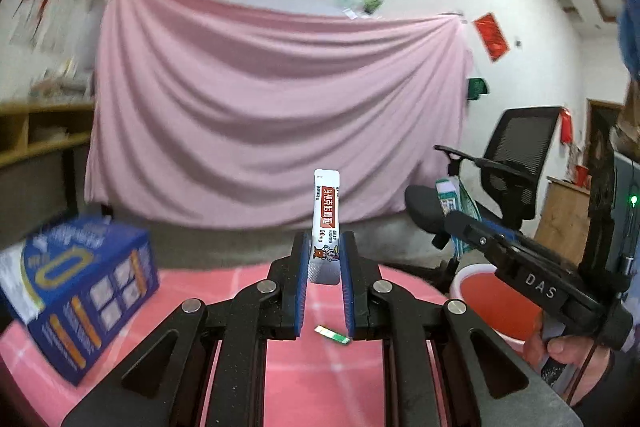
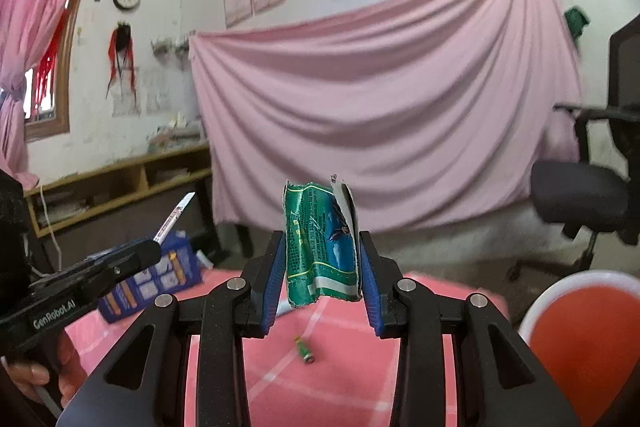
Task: Collect trash
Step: 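Carry the tube and green packet over the bucket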
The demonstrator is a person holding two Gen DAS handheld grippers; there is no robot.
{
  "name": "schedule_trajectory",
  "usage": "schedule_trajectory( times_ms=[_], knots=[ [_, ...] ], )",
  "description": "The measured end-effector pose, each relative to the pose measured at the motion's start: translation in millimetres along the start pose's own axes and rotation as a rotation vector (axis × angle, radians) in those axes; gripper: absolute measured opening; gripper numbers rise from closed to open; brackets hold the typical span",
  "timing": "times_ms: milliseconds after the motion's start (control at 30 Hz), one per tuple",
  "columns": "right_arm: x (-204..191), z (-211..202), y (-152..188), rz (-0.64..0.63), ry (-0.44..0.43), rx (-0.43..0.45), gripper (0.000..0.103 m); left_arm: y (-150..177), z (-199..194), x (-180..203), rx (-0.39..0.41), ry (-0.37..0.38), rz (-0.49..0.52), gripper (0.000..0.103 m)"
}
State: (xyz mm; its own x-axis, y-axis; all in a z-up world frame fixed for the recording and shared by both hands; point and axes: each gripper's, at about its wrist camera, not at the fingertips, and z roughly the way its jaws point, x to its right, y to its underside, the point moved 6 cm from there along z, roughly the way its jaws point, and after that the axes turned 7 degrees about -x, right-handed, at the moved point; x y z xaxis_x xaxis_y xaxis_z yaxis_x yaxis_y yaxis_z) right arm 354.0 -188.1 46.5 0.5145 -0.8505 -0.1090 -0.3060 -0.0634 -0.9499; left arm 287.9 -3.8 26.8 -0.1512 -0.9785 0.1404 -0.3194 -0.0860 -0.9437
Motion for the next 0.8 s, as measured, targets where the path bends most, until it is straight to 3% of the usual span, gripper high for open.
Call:
schedule_trajectory(
  times_ms=[200,500,800],
  knots=[
    [26,-38,-20,-0.016,0.097,0.144,0.033,-19,4,48,0.062,0.061,0.044,0.012],
    [90,-98,-25,0.020,0.273,0.255,0.036,-42,27,143,0.107,0.182,0.132,0.012],
    [153,-132,-8,0.079,0.398,0.224,0.036,-43,64,232,0.071,0.292,0.186,0.012]
  ],
)
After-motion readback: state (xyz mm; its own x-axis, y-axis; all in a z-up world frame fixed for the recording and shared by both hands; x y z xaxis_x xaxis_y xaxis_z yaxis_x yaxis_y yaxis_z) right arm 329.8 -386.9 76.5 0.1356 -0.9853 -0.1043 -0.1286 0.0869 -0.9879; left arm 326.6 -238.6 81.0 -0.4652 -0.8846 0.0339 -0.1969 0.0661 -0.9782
